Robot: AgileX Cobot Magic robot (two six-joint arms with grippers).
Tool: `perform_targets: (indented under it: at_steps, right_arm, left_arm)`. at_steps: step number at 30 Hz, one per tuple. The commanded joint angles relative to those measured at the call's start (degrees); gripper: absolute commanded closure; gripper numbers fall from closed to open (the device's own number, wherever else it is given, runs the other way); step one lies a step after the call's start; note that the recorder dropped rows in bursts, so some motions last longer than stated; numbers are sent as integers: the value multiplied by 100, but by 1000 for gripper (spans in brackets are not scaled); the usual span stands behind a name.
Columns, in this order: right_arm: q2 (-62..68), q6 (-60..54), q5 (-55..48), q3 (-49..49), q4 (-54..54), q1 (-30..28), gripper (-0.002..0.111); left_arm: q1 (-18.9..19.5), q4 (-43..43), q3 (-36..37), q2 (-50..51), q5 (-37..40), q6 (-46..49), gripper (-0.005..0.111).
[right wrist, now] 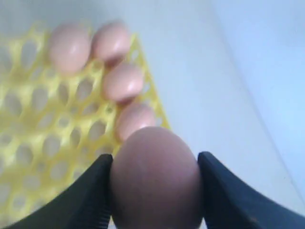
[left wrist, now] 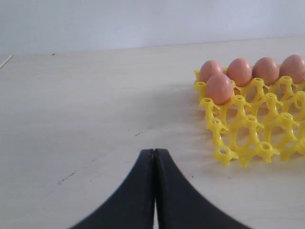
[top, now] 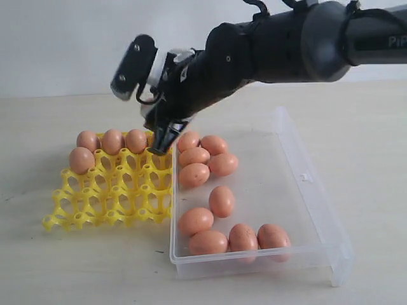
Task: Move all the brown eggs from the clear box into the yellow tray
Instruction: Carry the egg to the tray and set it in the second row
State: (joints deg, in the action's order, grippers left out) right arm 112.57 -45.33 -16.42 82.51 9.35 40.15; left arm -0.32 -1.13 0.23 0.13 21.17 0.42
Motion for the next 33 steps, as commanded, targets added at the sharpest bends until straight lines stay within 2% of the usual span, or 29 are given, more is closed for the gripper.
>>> perform_targets:
  at_steps: [1, 2, 5, 9, 19, 25, 29, 33]
  right_arm:
    - [375, 1970, 2376, -281, 107, 286, 108]
    - [549, 2801, 2820, -281, -298, 345, 108]
    - [931, 4313, 3655, -281, -1488, 413, 108]
    - [1331, 5629, 4512, -248, -2336, 452, 108]
    - [2158, 6008, 4654, 236, -2412, 452, 106]
    - [2530, 6356, 4528, 679, -2650, 452, 79]
    - [2551, 6334, 4455, 715, -2638, 452, 51]
    - [2251, 6233, 3832, 715, -2606, 416, 48]
  left_arm:
    - [-27, 21, -23, -13, -50, -1, 107]
    - [-27, 21, -23, -13, -50, -1, 107]
    - [-27, 21, -23, -13, -50, -1, 107]
    - [-27, 21, -23, -13, -50, -1, 107]
    - [-27, 21, -23, -13, -50, -1, 107]
    - [-27, 21, -23, -13, -50, -1, 107]
    - [-27, 21, -23, -13, -50, -1, 107]
    - [-27, 21, -23, -13, -50, -1, 107]
